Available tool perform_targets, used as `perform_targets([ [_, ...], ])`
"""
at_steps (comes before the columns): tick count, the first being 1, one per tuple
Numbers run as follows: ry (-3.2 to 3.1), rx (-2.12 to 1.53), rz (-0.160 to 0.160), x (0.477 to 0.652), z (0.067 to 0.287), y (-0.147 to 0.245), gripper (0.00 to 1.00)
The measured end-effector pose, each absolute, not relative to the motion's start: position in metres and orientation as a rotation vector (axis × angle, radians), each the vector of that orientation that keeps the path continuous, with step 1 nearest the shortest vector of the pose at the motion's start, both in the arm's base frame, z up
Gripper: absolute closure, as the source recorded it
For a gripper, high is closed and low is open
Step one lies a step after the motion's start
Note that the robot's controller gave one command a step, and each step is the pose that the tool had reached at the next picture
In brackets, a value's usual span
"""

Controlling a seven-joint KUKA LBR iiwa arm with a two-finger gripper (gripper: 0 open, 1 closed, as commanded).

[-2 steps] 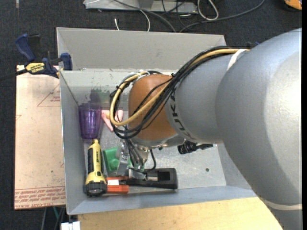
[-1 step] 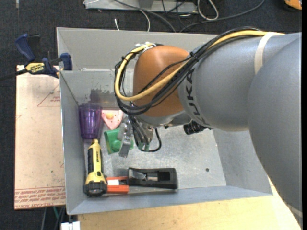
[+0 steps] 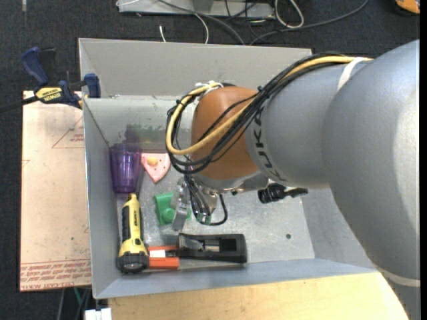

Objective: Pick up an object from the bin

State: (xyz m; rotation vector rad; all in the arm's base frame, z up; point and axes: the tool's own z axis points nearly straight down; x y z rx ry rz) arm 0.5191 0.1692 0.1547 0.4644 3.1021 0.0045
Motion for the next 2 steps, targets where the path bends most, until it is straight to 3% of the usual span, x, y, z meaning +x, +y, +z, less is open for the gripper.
perform_targets([
  [1, 3.101, 0.478, 0.005, 0.501, 0.197, 0.176, 1.0],
  [2, 3.089, 0.524, 0.007, 0.499, 0.161, 0.181, 1.0],
])
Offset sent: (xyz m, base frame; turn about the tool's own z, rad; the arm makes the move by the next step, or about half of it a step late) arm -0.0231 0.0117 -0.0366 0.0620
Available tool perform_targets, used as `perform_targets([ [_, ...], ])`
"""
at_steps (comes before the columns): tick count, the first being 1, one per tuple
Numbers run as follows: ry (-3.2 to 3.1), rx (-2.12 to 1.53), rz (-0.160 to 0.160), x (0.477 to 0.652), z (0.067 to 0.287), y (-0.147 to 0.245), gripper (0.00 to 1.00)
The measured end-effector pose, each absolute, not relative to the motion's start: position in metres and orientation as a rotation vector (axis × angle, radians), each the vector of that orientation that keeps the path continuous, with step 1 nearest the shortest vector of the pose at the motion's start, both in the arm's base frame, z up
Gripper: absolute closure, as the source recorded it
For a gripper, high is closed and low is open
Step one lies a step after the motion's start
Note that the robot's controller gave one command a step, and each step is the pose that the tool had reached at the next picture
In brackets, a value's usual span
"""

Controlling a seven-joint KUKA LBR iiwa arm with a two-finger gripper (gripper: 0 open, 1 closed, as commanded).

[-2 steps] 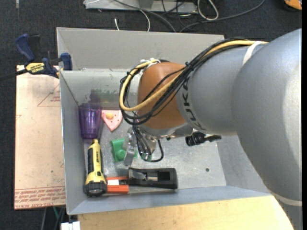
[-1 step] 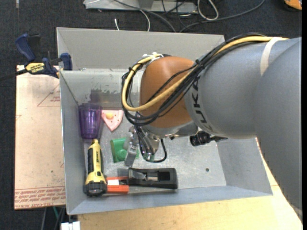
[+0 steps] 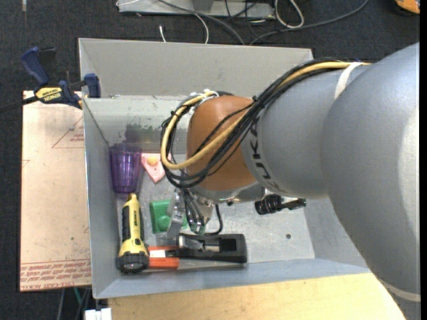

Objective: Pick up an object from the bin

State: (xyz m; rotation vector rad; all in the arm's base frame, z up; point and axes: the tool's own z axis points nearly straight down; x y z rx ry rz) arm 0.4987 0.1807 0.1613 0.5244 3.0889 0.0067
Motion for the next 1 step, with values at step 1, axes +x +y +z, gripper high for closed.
perform_targets([
  [1, 3.088, 0.541, 0.006, 0.4932, 0.1516, 0.1831, 1.0],
])
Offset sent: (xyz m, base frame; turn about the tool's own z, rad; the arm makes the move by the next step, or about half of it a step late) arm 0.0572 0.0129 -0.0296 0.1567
